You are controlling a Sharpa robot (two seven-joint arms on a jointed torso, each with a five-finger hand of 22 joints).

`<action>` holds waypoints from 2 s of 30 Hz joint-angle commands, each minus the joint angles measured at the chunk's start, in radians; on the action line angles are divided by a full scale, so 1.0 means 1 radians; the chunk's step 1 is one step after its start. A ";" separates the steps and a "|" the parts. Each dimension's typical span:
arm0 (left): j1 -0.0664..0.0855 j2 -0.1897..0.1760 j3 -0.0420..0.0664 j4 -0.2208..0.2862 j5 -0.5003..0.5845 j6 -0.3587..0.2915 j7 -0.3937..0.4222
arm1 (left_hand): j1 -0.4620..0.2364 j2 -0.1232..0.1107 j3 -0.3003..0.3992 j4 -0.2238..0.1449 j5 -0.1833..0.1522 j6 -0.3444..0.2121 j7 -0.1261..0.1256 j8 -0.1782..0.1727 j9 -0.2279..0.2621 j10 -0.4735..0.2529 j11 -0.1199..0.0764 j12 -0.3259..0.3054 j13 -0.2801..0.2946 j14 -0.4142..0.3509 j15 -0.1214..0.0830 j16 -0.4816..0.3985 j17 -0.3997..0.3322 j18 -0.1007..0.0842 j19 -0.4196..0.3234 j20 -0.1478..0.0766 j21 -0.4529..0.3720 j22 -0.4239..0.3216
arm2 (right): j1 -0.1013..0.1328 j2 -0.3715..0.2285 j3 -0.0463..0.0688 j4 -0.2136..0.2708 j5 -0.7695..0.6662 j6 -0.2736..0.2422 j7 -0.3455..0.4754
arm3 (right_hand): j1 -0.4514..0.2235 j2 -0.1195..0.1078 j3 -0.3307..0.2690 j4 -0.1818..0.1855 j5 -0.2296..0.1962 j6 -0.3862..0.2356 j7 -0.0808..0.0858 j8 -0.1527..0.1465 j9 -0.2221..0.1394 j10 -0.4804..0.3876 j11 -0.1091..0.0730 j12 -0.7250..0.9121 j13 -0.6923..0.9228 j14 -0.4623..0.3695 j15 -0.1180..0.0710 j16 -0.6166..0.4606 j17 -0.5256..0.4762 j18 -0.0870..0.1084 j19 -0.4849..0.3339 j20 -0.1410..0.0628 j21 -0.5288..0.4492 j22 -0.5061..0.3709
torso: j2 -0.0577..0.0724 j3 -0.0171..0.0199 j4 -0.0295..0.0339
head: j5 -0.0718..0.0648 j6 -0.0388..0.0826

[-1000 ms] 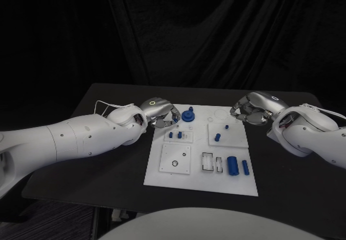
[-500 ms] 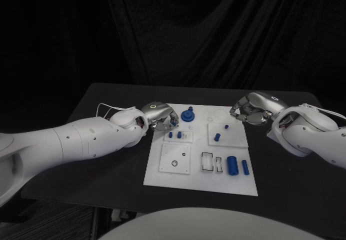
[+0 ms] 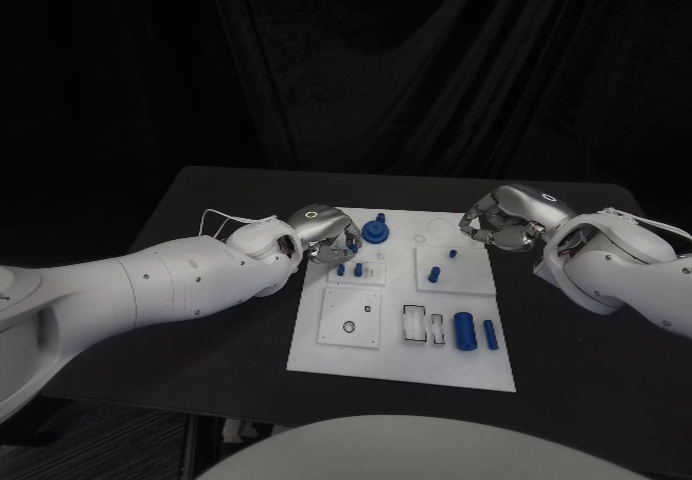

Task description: Assemble the parts on the task board

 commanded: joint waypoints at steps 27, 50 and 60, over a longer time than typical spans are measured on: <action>-0.014 0.033 0.001 -0.036 0.001 0.042 -0.020 | -0.003 -0.004 0.008 -0.007 0.004 -0.006 0.010 -0.010 -0.002 0.009 0.006 -0.011 -0.004 -0.013 0.004 -0.012 -0.015 0.001 -0.012 -0.002 -0.013 0.191 | -0.008 -0.002 0.001 0.000 -0.003 0.007 -0.016 | 0.007 -0.005 0.006 -0.002 0.003 0.006 0.001 0.005 0.002 0.104 -0.001 0.003 0.263 0.106 -0.006 0.003 0.263 0.000 -0.007 -0.001 -0.002 0.181 | 0.000 0.0007 -0.0003 | -0.001 0.000; -0.015 0.021 0.001 -0.013 0.001 0.034 -0.012 | -0.003 -0.005 0.009 -0.008 0.003 -0.007 0.011 -0.011 -0.003 0.009 0.006 -0.013 -0.005 -0.012 0.006 -0.011 -0.011 0.001 -0.012 -0.001 -0.013 0.191 | -0.015 -0.003 0.001 -0.002 -0.003 0.010 -0.016 | 0.007 -0.005 0.007 -0.002 0.002 0.006 0.001 0.006 0.002 0.104 0.000 0.003 0.263 0.106 -0.006 0.003 0.263 0.000 -0.007 -0.001 -0.002 0.181 | 0.000 0.0009 0.0002 | 0.000 0.000; -0.015 0.023 0.001 -0.016 0.001 0.042 -0.024 | -0.003 -0.004 0.010 -0.008 0.002 -0.009 0.011 -0.013 -0.004 0.007 0.008 -0.016 -0.006 -0.013 0.007 -0.012 -0.013 0.001 -0.013 0.000 -0.014 0.191 | -0.015 -0.003 0.001 -0.002 -0.003 0.013 -0.018 | 0.007 -0.005 0.007 -0.002 0.002 0.006 0.001 0.006 0.002 0.104 0.000 0.003 0.263 0.106 -0.006 0.003 0.263 0.000 -0.007 -0.001 -0.002 0.181 | 0.000 0.0008 0.0004 | 0.001 0.000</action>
